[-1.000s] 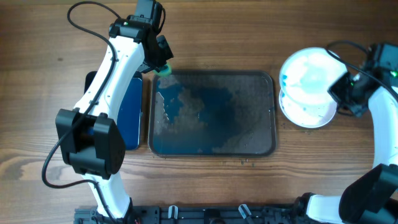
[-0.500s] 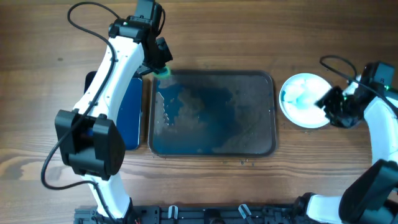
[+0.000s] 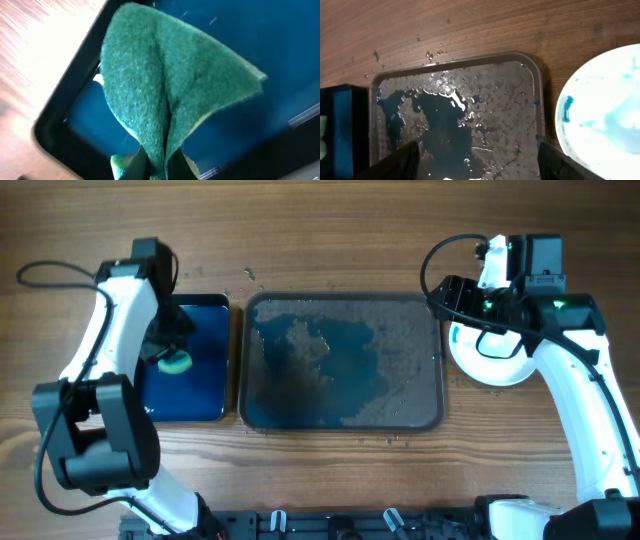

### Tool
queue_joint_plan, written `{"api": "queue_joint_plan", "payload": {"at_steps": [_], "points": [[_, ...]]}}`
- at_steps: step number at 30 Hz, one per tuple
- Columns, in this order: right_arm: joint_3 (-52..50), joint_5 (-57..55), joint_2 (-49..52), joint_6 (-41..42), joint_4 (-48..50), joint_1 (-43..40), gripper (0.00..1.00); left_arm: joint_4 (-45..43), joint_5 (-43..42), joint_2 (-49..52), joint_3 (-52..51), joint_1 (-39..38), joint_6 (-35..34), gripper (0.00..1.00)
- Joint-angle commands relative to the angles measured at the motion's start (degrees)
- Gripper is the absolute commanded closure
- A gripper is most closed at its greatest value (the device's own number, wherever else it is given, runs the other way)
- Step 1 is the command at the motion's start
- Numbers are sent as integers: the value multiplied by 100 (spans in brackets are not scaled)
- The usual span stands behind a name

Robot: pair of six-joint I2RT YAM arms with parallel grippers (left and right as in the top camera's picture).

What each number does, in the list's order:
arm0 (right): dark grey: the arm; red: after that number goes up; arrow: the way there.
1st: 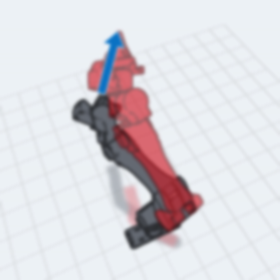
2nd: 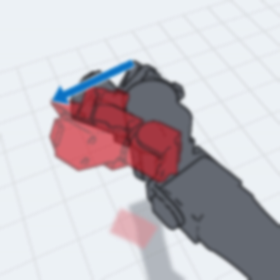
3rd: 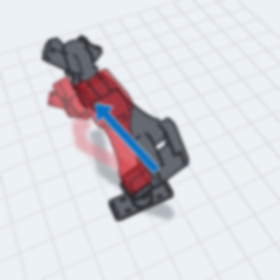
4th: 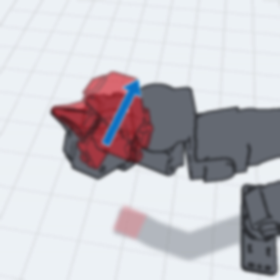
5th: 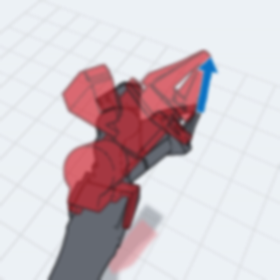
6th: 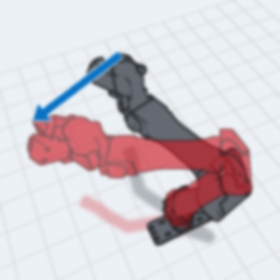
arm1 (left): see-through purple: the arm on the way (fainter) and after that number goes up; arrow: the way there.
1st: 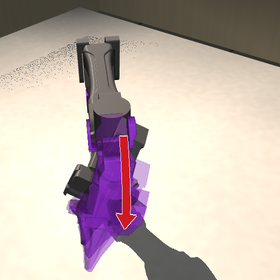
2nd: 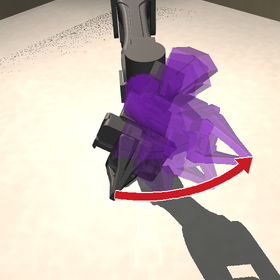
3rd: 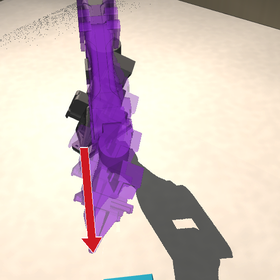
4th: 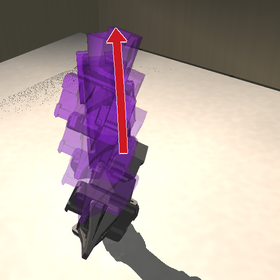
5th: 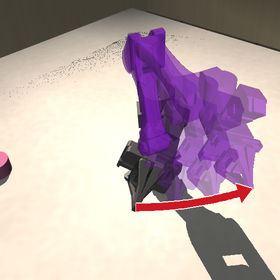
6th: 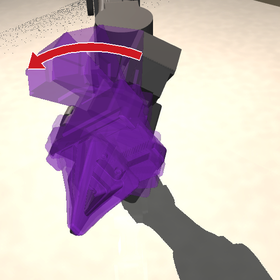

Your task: Clean dirty plates on tray and stack at the side

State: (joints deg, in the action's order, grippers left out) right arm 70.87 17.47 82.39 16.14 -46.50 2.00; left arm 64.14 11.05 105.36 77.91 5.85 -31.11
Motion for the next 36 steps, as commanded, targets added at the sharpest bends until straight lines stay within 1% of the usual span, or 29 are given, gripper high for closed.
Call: {"api": "queue_joint_plan", "payload": {"at_steps": [1, 2, 4, 6, 8, 11, 12, 14, 15, 17, 19, 21, 24, 25, 26, 29, 32, 34, 36], "points": [[42, -133, 28, -109, 24, 9, 24, -129, -334, -26, -275, 284, 26, 66], [42, -133, 28, -111, 46, 9, 24, -142, -490, -35, -267, 330, 42, 47], [42, -133, 28, -111, 61, 9, 24, -129, -774, -42, -208, 330, 120, 36], [42, -131, 26, -111, 61, 9, 24, -57, -1027, -129, -94, 304, 138, 32], [42, -131, 26, -118, 55, 9, 24, 13, -1198, -417, 22, 258, 136, 32], [42, -197, 26, -203, -31, 7, 23, 13, -1185, -1478, 55, 13, 127, 30], [44, -293, 20, -197, -52, 9, 23, 11, -1117, -1849, 55, -103, 76, 23], [44, -422, -61, -205, -52, 9, 23, -15, -767, -2629, 52, -442, 48, 0], [44, -459, -144, -212, -52, 9, 23, -15, -643, -2881, 52, -579, 52, 0], [44, -457, -382, -339, -70, 9, 23, -13, -647, -3274, 52, -769, 70, 0], [44, -459, -726, -584, -192, 9, 23, -9, -647, -3475, 52, -815, 70, 0], [44, -527, -1266, -898, -485, 9, 21, -9, -647, -3574, 52, -815, 70, 0], [44, -564, -1939, -1152, -861, 9, 17, -9, -649, -3543, 52, -815, 70, 0], [44, -542, -2225, -1130, -1008, 9, 12, -9, -649, -3532, 52, -815, 70, 0], [44, -415, -2507, -988, -1139, 9, 0, -11, -647, -3532, 52, -815, 70, 0], [44, -240, -3117, -166, -1187, 9, 0, -9, -649, -3530, 52, -815, 70, 0], [44, -236, -3368, -52, -1322, 9, 0, -9, -649, -3530, 52, -815, 70, 0], [44, -243, -3388, 203, -1377, 7, 0, -9, -647, -3530, 52, -815, 70, 0], [42, -238, -3357, 28, -953, 9, 0, -11, -649, -3530, 52, -815, 70, 0]]}}
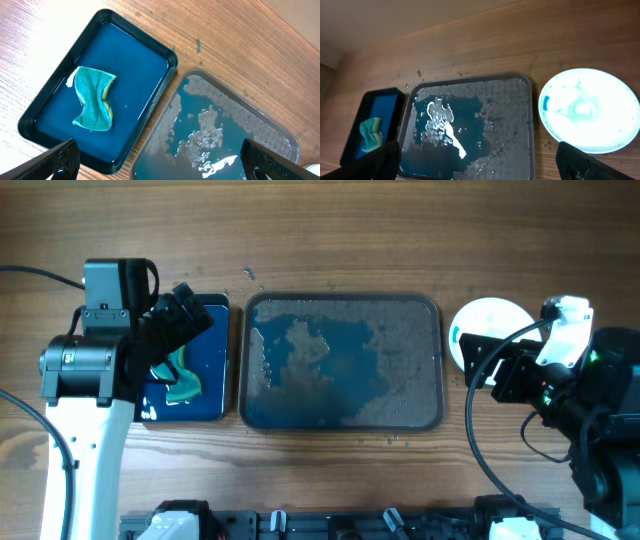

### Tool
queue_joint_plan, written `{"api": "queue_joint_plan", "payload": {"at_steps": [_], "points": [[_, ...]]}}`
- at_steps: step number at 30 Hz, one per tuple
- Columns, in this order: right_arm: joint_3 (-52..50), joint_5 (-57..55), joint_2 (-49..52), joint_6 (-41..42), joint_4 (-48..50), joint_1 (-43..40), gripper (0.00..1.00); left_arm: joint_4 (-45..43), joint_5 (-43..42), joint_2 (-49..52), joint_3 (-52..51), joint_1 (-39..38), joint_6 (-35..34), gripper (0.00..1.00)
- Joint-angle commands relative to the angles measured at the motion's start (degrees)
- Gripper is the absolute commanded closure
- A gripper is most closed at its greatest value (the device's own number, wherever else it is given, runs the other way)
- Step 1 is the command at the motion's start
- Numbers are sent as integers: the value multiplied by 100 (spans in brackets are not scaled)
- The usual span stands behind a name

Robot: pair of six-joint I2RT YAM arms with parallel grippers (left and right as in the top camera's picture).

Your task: Clean dirty plates on tray and stack at the side

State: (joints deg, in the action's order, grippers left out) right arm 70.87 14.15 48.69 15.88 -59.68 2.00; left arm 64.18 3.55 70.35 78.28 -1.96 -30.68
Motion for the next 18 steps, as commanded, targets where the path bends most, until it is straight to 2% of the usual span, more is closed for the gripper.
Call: {"api": "queue_joint_plan", "payload": {"at_steps": [1, 6, 8, 9, 12, 15, 18], "points": [[37, 98, 24, -155, 625, 9, 0, -15, 101, -28, 15, -35, 26, 0], [-227, 94, 31, -1008, 1180, 9, 0, -15, 101, -28, 15, -35, 26, 0], [-726, 92, -76, -1233, 1941, 2, 0, -15, 103, -28, 15, -35, 26, 0], [-1416, 48, -343, -1375, 2999, 2, 0, -15, 101, -28, 15, -35, 26, 0], [-3010, 52, -1180, -1867, 5149, 2, 0, -15, 101, -28, 15, -35, 26, 0], [-4544, 50, -2264, -2090, 6251, 2, 0, -15, 103, -28, 15, -35, 26, 0], [-5766, 50, -3333, -2096, 6596, 2, 0, -15, 101, -28, 15, -35, 26, 0]]}}
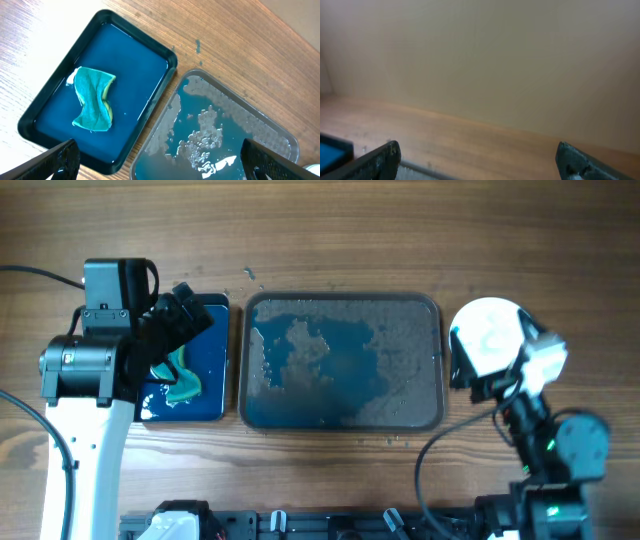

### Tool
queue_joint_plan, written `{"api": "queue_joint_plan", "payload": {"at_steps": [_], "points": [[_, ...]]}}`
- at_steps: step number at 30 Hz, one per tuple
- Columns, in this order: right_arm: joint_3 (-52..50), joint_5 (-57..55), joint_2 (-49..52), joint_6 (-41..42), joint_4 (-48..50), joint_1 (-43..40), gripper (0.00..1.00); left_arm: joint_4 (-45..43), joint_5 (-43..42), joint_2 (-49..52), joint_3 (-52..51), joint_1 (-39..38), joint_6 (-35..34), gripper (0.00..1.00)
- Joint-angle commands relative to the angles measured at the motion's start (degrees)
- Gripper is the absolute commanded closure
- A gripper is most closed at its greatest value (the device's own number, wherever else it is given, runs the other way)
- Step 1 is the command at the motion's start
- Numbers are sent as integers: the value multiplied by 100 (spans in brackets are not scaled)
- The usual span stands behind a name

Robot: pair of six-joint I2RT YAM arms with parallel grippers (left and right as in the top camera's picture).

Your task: Clean dirty plates on tray and stack at the side

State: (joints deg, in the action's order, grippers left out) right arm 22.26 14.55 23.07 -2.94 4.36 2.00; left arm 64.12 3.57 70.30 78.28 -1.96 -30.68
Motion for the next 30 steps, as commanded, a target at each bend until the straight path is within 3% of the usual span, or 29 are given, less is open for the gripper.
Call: {"api": "queue_joint_plan", "payload": {"at_steps": [1, 4, 9, 16, 30], "points": [[-1176, 11, -1014, -258, 271, 2, 0, -7, 98, -24, 15, -35, 26, 0], [-1941, 11, -1779, -313, 638, 2, 0, -9, 101, -24, 15, -35, 26, 0], [-2201, 55, -2267, -302, 348, 2, 0, -7, 101, -24, 15, -35, 26, 0], [-2197, 52, -2286, -308, -304, 2, 0, -7, 101, -24, 15, -35, 26, 0], [-2194, 35, -2166, -308, -315, 2, 0, -9, 98, -24, 15, -35, 26, 0]]}}
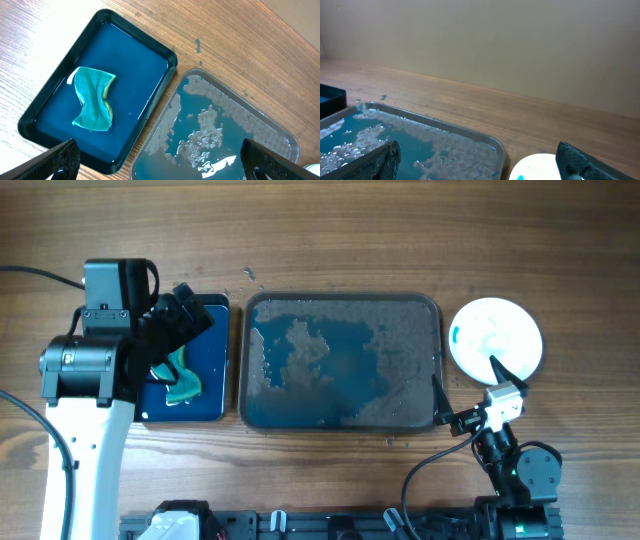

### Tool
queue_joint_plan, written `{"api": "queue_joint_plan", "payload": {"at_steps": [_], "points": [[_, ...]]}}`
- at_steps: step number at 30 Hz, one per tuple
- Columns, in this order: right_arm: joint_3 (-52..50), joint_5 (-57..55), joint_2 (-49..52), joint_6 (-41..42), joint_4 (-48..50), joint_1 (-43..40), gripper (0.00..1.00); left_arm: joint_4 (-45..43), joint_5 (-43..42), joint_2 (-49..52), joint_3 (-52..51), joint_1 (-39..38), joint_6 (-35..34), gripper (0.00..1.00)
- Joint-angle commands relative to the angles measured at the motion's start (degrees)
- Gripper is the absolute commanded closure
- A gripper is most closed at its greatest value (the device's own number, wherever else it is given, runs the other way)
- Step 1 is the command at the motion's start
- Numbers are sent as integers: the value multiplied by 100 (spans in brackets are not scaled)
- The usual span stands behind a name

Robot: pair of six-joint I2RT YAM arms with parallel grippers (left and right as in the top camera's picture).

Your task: Clean dirty plates on tray and stack at the side

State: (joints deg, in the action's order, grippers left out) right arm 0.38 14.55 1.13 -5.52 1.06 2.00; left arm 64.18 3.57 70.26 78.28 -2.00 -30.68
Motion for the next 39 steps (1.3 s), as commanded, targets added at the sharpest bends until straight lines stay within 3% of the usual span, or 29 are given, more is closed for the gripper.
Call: {"api": "queue_joint_plan", "payload": {"at_steps": [1, 6, 8, 10, 12, 16, 21, 24, 29, 39], "points": [[-7, 35, 28, -48, 15, 2, 0, -13, 101, -20, 15, -31, 26, 0], [-7, 35, 28, -50, 15, 2, 0, -319, 337, -127, -140, -35, 181, 0], [-7, 35, 28, -50, 15, 2, 0, -1480, 39, -422, -649, -28, 861, 0], [-7, 35, 28, -48, 13, 2, 0, -3254, -866, -977, -1731, 44, 2118, 0], [-7, 35, 28, -50, 15, 2, 0, -4730, -1469, -1915, -3187, 236, 2745, 0], [-7, 35, 28, -50, 15, 2, 0, -5552, -1534, -3683, -5025, 516, 2750, 0], [-7, 35, 28, -48, 15, 2, 0, -5932, -1292, -5727, -6749, 560, 2752, 0], [-7, 35, 28, -50, 15, 2, 0, -5930, -1078, -6373, -7211, 514, 2752, 0], [-7, 33, 28, -50, 15, 2, 0, -5932, -625, -6765, -7508, 337, 2754, 0], [-7, 35, 28, -48, 15, 2, 0, -5993, -605, -7007, -7794, 334, 2745, 0]]}}
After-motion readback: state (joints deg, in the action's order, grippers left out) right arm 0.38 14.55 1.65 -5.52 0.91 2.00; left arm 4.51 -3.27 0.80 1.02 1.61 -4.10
